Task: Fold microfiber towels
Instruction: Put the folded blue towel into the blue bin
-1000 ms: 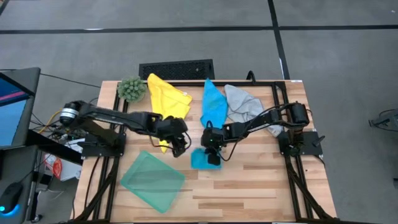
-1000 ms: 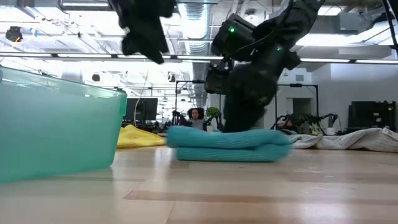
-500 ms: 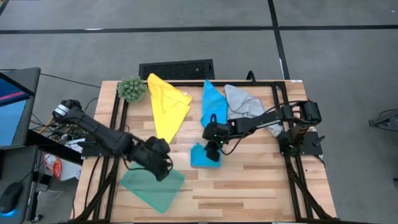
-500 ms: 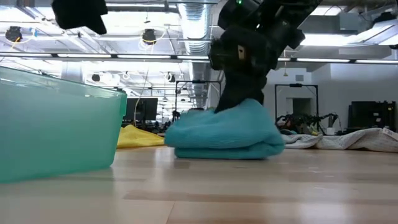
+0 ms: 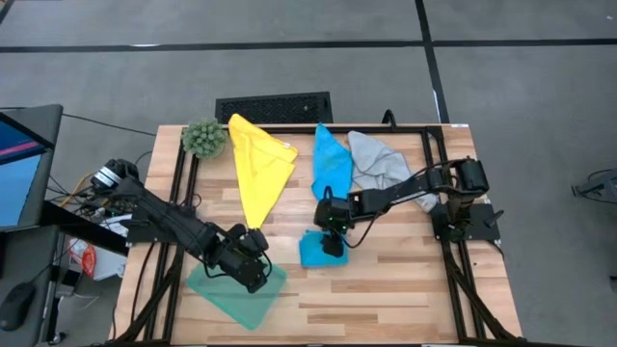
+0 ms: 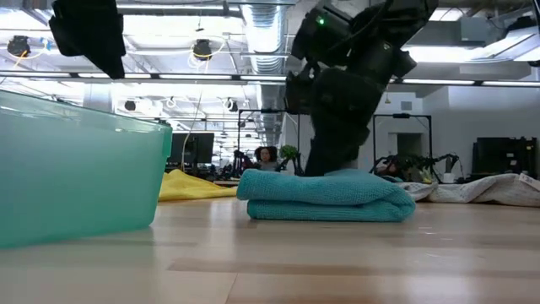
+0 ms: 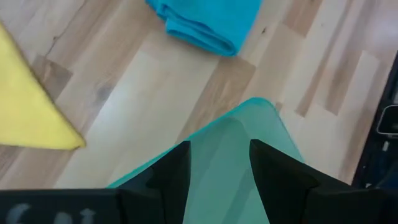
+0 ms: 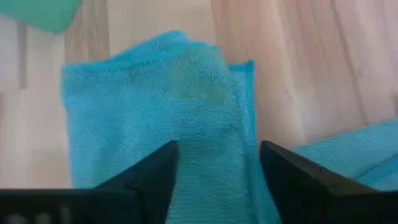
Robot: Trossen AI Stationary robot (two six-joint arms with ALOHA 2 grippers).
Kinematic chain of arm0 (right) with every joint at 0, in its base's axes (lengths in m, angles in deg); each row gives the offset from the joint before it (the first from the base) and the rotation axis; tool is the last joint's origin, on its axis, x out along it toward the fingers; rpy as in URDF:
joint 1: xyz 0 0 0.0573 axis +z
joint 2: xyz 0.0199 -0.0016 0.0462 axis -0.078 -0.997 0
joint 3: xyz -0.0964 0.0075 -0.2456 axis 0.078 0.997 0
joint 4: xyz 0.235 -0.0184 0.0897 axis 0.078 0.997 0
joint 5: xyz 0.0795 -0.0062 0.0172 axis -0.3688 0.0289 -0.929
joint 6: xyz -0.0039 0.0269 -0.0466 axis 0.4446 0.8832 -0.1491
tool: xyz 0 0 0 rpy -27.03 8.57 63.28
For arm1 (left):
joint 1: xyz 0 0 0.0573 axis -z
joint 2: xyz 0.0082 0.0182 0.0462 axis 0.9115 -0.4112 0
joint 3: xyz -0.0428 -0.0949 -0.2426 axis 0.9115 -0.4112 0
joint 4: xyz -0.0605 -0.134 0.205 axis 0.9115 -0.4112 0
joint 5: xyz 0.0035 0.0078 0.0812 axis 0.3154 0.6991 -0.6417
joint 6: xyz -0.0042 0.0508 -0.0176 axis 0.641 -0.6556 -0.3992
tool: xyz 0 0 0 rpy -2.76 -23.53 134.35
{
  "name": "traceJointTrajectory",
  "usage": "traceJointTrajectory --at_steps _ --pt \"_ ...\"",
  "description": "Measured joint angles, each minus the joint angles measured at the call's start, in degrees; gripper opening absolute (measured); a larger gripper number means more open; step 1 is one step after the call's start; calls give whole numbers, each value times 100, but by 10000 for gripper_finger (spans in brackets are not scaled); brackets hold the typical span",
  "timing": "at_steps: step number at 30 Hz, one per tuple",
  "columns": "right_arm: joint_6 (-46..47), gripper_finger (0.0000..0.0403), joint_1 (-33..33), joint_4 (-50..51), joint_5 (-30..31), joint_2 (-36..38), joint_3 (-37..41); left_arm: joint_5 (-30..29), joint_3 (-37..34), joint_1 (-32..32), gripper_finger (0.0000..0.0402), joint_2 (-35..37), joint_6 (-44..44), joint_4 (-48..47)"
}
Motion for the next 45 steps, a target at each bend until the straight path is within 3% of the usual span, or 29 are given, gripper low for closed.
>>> traceJointTrajectory --at_steps 5,17,22,30,38,45 --pt "-853 295 -4 -151 328 22 -72 -4 0 9 157 -1 41 5" --pt "-1216 289 167 -372 375 -762 -129 -7 0 15 157 6 445 62" --pt "-1255 224 404 -288 644 -809 -150 -8 0 15 157 6 597 71" --pt "-1442 27 593 -121 537 -804 -305 93 2 15 157 6 773 77" --pt "-761 17 403 460 281 -761 -813 279 167 110 157 55 738 58" --pt "2 17 210 482 114 -584 -1488 -302 607 326 157 436 762 -400"
